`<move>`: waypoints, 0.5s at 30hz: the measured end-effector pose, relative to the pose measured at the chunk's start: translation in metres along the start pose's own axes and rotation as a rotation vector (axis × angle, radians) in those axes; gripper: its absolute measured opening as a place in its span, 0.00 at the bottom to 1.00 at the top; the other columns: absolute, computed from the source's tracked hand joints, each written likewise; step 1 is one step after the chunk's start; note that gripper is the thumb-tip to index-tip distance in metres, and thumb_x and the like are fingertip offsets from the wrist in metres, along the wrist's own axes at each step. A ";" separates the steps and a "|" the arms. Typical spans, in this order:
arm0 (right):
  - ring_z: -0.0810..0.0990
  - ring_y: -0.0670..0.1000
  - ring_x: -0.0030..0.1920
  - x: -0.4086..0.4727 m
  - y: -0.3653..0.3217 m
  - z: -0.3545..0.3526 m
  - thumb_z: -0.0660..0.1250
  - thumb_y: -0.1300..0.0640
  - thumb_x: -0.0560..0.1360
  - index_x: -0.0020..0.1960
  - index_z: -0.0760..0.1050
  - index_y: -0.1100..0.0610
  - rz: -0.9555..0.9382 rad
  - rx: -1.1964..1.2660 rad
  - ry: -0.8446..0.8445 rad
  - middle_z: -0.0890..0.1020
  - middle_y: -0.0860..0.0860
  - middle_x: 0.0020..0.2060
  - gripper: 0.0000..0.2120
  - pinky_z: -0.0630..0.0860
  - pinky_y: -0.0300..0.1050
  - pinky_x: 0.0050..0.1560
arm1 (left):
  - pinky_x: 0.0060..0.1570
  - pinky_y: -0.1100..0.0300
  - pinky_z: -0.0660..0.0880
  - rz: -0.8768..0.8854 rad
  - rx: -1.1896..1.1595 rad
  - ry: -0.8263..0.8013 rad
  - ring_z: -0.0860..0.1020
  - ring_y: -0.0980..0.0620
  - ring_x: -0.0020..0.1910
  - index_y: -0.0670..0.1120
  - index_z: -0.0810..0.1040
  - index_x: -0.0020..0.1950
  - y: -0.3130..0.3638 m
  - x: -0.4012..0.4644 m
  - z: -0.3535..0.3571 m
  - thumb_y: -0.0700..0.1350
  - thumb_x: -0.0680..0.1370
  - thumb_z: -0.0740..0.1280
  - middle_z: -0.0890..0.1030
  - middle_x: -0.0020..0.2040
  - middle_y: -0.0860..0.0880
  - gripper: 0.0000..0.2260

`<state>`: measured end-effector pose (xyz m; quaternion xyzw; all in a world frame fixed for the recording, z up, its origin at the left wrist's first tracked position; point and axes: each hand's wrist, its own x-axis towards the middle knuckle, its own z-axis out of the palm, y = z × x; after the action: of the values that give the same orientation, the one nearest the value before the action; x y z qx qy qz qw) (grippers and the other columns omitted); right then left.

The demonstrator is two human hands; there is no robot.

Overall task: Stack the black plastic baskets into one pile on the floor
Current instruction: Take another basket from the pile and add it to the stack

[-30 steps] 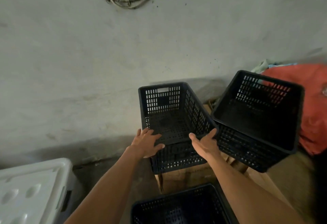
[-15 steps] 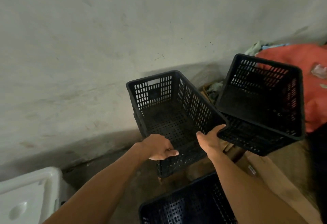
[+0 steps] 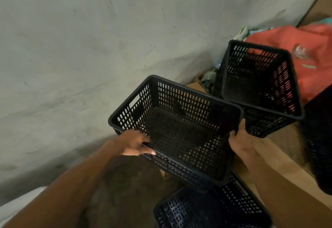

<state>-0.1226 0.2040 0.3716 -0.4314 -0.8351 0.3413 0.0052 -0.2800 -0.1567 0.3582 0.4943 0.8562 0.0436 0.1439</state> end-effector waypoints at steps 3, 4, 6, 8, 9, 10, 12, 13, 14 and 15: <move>0.68 0.66 0.69 -0.005 -0.010 0.010 0.50 0.49 0.84 0.80 0.34 0.45 0.102 -0.076 0.023 0.70 0.63 0.70 0.32 0.66 0.63 0.66 | 0.47 0.63 0.73 0.003 0.062 0.058 0.81 0.56 0.46 0.56 0.79 0.58 -0.005 0.002 0.007 0.73 0.74 0.54 0.83 0.48 0.57 0.27; 0.66 0.66 0.70 -0.005 -0.014 0.012 0.50 0.49 0.84 0.79 0.33 0.44 0.132 -0.102 0.016 0.68 0.64 0.71 0.32 0.65 0.64 0.66 | 0.47 0.63 0.73 0.011 0.057 0.050 0.80 0.56 0.46 0.56 0.79 0.57 -0.004 0.005 0.007 0.74 0.73 0.54 0.83 0.48 0.58 0.28; 0.69 0.68 0.68 -0.005 -0.018 0.013 0.51 0.49 0.83 0.80 0.33 0.45 0.139 -0.177 0.032 0.69 0.66 0.70 0.33 0.66 0.65 0.64 | 0.46 0.64 0.71 -0.058 -0.056 -0.061 0.79 0.59 0.46 0.58 0.80 0.56 -0.002 0.010 -0.001 0.78 0.70 0.56 0.81 0.47 0.62 0.30; 0.73 0.69 0.63 -0.004 -0.015 0.017 0.56 0.51 0.81 0.81 0.38 0.50 0.052 -0.263 0.102 0.71 0.69 0.67 0.36 0.69 0.64 0.61 | 0.54 0.59 0.73 -0.167 -0.273 -0.172 0.78 0.60 0.51 0.61 0.79 0.60 -0.007 0.018 -0.014 0.79 0.67 0.57 0.81 0.53 0.62 0.32; 0.74 0.69 0.61 -0.003 -0.012 0.019 0.58 0.52 0.80 0.81 0.40 0.52 0.012 -0.293 0.136 0.73 0.69 0.65 0.37 0.70 0.63 0.59 | 0.63 0.54 0.70 -0.212 -0.320 -0.125 0.76 0.58 0.59 0.62 0.75 0.66 -0.013 0.024 -0.018 0.79 0.68 0.57 0.79 0.61 0.58 0.33; 0.75 0.69 0.60 -0.001 -0.009 0.022 0.58 0.53 0.80 0.81 0.41 0.53 -0.009 -0.309 0.156 0.73 0.69 0.64 0.36 0.70 0.63 0.59 | 0.69 0.50 0.63 -0.264 -0.274 -0.003 0.70 0.53 0.67 0.61 0.69 0.71 -0.021 0.032 -0.022 0.78 0.70 0.55 0.73 0.69 0.54 0.35; 0.76 0.69 0.59 0.004 -0.005 0.026 0.55 0.53 0.82 0.81 0.38 0.55 -0.016 -0.339 0.133 0.74 0.67 0.66 0.34 0.72 0.61 0.56 | 0.74 0.41 0.53 -0.437 -0.012 0.257 0.58 0.45 0.76 0.57 0.57 0.79 -0.039 0.051 -0.036 0.74 0.74 0.53 0.62 0.77 0.47 0.38; 0.76 0.69 0.59 0.006 -0.005 0.026 0.53 0.52 0.83 0.81 0.37 0.54 -0.007 -0.340 0.111 0.73 0.66 0.66 0.34 0.72 0.60 0.55 | 0.73 0.38 0.51 -0.538 0.087 0.299 0.55 0.41 0.76 0.55 0.51 0.80 -0.049 0.060 -0.043 0.72 0.75 0.54 0.58 0.78 0.44 0.39; 0.76 0.69 0.58 0.005 -0.006 0.024 0.54 0.52 0.83 0.81 0.37 0.54 -0.003 -0.328 0.107 0.73 0.66 0.66 0.34 0.73 0.61 0.55 | 0.72 0.36 0.52 -0.623 0.132 0.275 0.55 0.38 0.76 0.54 0.45 0.81 -0.060 0.068 -0.049 0.70 0.76 0.55 0.56 0.77 0.41 0.40; 0.76 0.69 0.57 0.002 -0.008 0.022 0.55 0.53 0.82 0.81 0.38 0.54 -0.009 -0.311 0.116 0.74 0.68 0.65 0.35 0.72 0.62 0.56 | 0.69 0.35 0.58 -0.683 0.138 0.212 0.59 0.36 0.74 0.54 0.40 0.80 -0.071 0.074 -0.054 0.69 0.76 0.57 0.58 0.76 0.38 0.41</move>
<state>-0.1366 0.1899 0.3592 -0.4424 -0.8780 0.1824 -0.0118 -0.3899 -0.1256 0.3796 0.1814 0.9830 -0.0138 0.0269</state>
